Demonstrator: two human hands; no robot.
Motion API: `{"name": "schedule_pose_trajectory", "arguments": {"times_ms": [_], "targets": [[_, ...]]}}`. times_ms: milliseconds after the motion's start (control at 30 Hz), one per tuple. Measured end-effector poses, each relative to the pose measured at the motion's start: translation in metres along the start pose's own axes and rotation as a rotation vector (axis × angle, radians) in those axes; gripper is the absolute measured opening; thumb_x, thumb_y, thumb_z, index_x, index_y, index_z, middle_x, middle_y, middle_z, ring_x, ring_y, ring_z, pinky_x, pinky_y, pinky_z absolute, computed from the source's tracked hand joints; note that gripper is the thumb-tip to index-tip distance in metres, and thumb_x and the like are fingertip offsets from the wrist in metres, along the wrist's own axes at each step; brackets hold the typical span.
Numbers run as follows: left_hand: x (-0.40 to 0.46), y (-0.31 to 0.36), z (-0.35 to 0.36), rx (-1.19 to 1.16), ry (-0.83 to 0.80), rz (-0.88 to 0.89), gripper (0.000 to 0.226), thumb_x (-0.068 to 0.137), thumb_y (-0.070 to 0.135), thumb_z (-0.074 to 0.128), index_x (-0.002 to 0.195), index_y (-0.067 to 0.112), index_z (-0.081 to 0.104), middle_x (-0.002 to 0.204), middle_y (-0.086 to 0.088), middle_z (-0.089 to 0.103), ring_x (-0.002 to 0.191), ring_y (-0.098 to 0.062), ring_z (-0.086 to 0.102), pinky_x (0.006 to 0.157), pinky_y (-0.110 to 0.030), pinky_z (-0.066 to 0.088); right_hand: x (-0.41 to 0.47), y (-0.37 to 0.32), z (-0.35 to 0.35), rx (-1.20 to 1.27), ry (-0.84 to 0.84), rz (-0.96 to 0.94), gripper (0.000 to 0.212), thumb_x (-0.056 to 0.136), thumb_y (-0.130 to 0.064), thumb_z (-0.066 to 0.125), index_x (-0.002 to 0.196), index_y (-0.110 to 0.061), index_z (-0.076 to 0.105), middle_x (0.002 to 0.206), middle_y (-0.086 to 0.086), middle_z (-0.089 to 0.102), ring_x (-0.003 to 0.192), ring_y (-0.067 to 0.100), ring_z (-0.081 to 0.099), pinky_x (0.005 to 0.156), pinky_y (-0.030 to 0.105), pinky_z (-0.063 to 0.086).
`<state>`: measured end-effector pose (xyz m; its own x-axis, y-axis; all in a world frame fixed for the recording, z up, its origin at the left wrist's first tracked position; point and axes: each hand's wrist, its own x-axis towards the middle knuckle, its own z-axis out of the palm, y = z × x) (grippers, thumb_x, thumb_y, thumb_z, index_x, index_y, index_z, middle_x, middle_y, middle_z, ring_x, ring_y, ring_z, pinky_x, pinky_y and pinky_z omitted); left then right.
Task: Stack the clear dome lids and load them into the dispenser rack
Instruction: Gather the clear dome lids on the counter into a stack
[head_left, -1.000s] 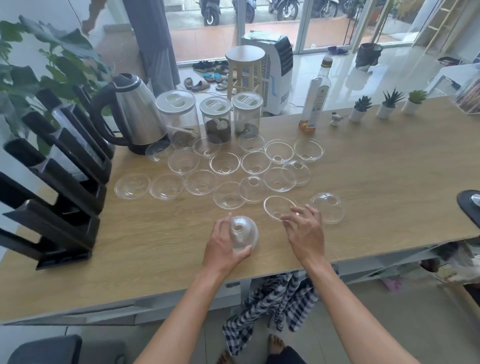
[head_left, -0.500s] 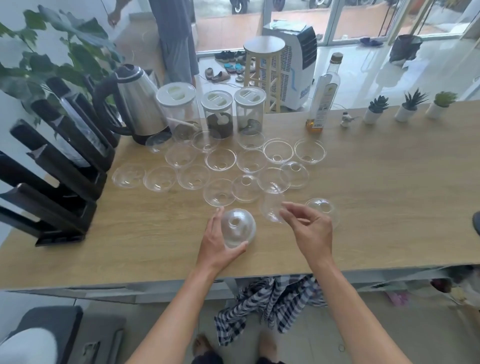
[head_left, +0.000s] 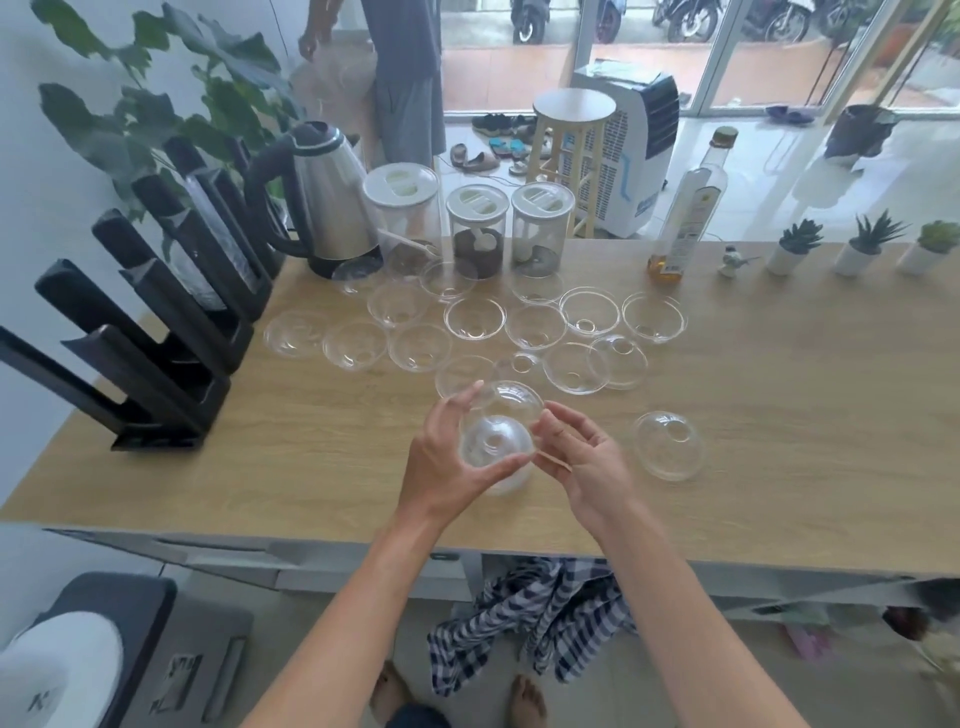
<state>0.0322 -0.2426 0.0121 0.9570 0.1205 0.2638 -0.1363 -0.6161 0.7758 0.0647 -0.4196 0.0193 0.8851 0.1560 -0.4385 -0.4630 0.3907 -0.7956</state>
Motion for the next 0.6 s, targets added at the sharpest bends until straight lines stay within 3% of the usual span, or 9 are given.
{"name": "schedule_pose_trajectory", "arguments": {"times_ms": [100, 233, 333, 400, 467, 600], "targets": [[-0.001, -0.011, 0.003, 0.037, -0.019, -0.04, 0.099, 0.064, 0.075, 0.076, 0.147, 0.028, 0.048, 0.133, 0.005, 0.063, 0.119, -0.008, 0.059, 0.099, -0.026, 0.049, 0.002, 0.002, -0.004, -0.189, 0.106, -0.076, 0.04, 0.077, -0.035, 0.085, 0.112, -0.019, 0.072, 0.101, 0.003, 0.082, 0.1, 0.02, 0.073, 0.094, 0.042, 0.059], [-0.004, -0.03, 0.015, 0.102, -0.091, -0.105, 0.101, 0.062, 0.073, 0.078, 0.148, 0.03, 0.047, 0.131, 0.002, 0.062, 0.118, -0.011, 0.059, 0.096, -0.023, 0.047, 0.003, 0.002, -0.014, -0.465, 0.244, -0.251, 0.033, 0.086, -0.038, 0.081, 0.115, -0.025, 0.07, 0.111, -0.007, 0.075, 0.105, 0.011, 0.071, 0.092, 0.037, 0.06], [-0.01, -0.043, 0.026, 0.151, -0.165, -0.14, 0.101, 0.063, 0.066, 0.083, 0.15, 0.03, 0.044, 0.131, 0.001, 0.061, 0.115, -0.013, 0.061, 0.095, -0.027, 0.052, 0.006, 0.005, -0.03, -0.748, 0.39, -0.439, 0.037, 0.088, -0.036, 0.079, 0.121, -0.025, 0.068, 0.117, -0.012, 0.067, 0.113, 0.016, 0.06, 0.096, 0.035, 0.052], [-0.012, -0.047, 0.032, 0.142, -0.179, -0.162, 0.101, 0.065, 0.062, 0.085, 0.151, 0.03, 0.043, 0.133, 0.0, 0.06, 0.113, -0.013, 0.06, 0.091, -0.024, 0.05, 0.011, 0.006, -0.047, -0.892, 0.506, -0.547, 0.041, 0.086, -0.032, 0.081, 0.124, -0.023, 0.067, 0.123, -0.005, 0.065, 0.121, 0.022, 0.053, 0.102, 0.037, 0.046], [-0.01, -0.046, 0.036, 0.128, -0.184, -0.165, 0.1, 0.066, 0.056, 0.087, 0.152, 0.029, 0.041, 0.135, 0.001, 0.057, 0.112, -0.011, 0.057, 0.088, -0.022, 0.047, 0.019, 0.005, -0.065, -0.982, 0.603, -0.55, 0.052, 0.084, -0.032, 0.082, 0.132, -0.023, 0.063, 0.138, 0.006, 0.06, 0.132, 0.029, 0.047, 0.11, 0.044, 0.042], [-0.006, -0.042, 0.045, 0.122, -0.2, -0.147, 0.102, 0.068, 0.045, 0.089, 0.154, 0.029, 0.037, 0.139, 0.0, 0.054, 0.111, -0.006, 0.051, 0.087, -0.018, 0.042, 0.033, 0.0, -0.097, -1.108, 0.678, -0.357, 0.076, 0.084, -0.038, 0.082, 0.151, -0.029, 0.046, 0.163, 0.018, 0.035, 0.153, 0.037, 0.027, 0.122, 0.053, 0.032]]}}
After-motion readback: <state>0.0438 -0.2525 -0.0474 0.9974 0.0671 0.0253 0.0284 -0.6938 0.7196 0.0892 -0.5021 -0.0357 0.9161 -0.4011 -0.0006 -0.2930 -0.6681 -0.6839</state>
